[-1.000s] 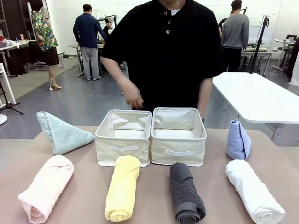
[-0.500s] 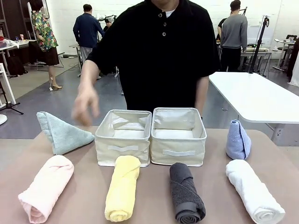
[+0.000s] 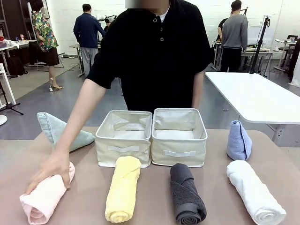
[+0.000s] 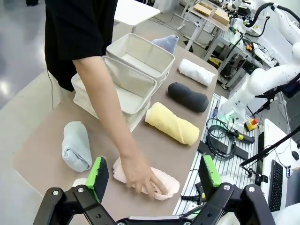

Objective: Sort the towels based on their folding style.
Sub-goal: Pick up one triangle-folded towel and place it in the left Fabric basket.

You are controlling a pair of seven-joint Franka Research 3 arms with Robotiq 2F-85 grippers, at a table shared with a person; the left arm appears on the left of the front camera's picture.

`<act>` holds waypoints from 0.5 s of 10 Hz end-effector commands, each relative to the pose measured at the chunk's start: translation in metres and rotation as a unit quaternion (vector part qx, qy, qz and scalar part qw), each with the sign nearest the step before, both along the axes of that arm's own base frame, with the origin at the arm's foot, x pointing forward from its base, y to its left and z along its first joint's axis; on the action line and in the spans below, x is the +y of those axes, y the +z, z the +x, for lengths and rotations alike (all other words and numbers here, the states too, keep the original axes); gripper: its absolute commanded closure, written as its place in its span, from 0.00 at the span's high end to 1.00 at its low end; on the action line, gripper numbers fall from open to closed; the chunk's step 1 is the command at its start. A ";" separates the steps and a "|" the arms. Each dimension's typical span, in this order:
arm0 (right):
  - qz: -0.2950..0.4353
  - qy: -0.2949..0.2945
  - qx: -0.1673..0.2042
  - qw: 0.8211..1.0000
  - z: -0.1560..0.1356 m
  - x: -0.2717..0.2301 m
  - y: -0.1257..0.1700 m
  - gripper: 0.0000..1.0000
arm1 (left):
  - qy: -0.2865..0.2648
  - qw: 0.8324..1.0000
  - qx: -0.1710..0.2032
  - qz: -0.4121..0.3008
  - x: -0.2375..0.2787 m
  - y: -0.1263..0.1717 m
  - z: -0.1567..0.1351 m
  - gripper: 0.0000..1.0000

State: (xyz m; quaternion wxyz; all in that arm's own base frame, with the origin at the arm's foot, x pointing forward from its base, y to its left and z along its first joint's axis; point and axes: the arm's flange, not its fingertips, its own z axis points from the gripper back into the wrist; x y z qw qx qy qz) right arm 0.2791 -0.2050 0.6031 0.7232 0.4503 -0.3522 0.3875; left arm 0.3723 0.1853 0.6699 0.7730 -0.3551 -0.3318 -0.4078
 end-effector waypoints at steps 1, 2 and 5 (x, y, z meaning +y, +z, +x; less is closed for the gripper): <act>0.007 0.004 -0.011 1.000 0.002 -0.001 0.001 1.00 | -0.001 1.000 -0.001 -0.010 0.000 0.001 -0.001 1.00; 0.007 0.004 -0.011 1.000 0.002 -0.001 0.001 1.00 | -0.001 1.000 -0.001 -0.010 0.000 0.001 -0.001 1.00; 0.007 0.004 -0.011 1.000 0.002 -0.001 0.001 1.00 | -0.001 1.000 -0.001 -0.010 0.000 0.001 -0.001 1.00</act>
